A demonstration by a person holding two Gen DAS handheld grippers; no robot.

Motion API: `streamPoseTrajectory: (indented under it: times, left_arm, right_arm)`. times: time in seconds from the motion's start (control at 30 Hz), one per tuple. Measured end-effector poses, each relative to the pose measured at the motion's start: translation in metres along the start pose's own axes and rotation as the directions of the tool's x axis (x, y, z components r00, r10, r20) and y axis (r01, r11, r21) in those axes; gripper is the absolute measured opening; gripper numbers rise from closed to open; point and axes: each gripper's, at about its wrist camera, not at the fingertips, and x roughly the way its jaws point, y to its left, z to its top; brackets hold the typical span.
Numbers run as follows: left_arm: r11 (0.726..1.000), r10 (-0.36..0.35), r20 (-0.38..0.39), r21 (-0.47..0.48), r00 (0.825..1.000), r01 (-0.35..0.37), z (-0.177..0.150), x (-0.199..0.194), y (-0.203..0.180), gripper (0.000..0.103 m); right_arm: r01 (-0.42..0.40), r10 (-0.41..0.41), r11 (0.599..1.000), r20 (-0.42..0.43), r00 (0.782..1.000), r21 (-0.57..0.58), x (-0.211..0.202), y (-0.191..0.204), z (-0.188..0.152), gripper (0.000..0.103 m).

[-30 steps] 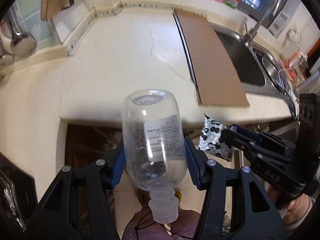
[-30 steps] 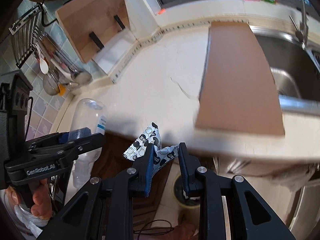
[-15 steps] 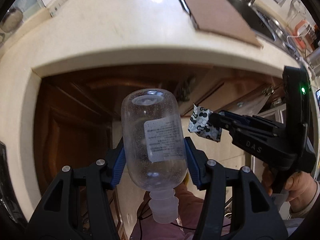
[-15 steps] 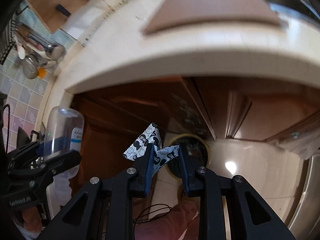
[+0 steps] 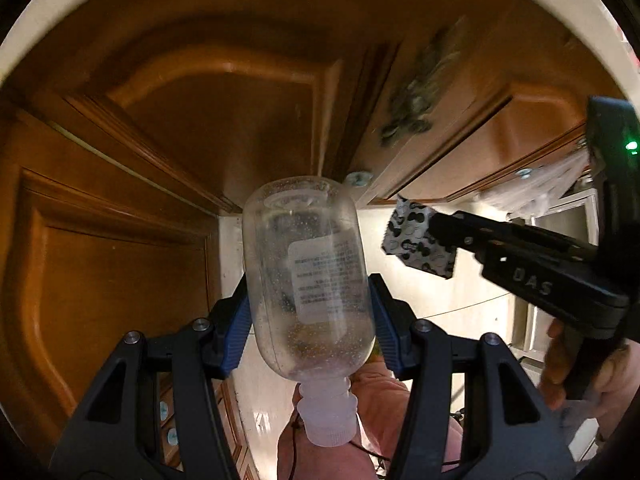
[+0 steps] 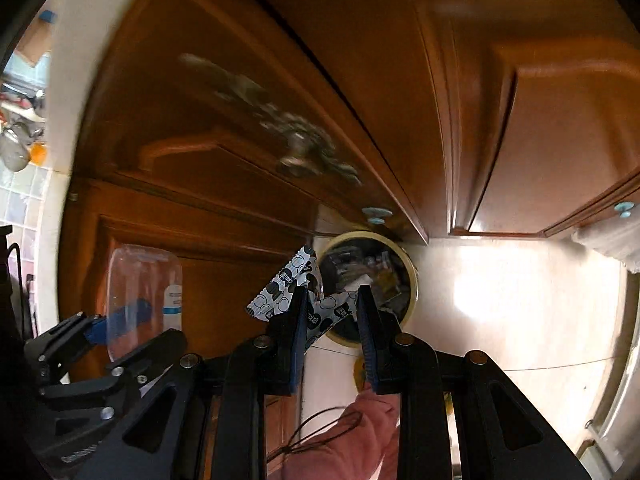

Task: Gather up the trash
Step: 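Carry the clear bottle and patterned wrapper down toward the floor bin, then open both tools above the bin to drop the bottle and wrapper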

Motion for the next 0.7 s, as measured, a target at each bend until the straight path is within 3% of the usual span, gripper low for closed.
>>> streamPoseTrajectory:
  times: [0.5, 0.7]
  left_arm:
    - [0.999, 0.007, -0.048, -0.037, 0.999, -0.009, 0.001, 0.094, 0.032, 0.052]
    - [0.997, -0.029, -0.067, -0.068, 0.997, 0.024, 0.006, 0.114, 0.042, 0.053]
  right_arm:
    - [0.011, -0.005, 0.997, -0.066, 0.998, 0.082, 0.095, -0.030, -0.006, 0.023]
    - [0.015, -0.005, 0.994, -0.091, 0.996, 0.108, 0.117, -0.037, -0.009, 0.023]
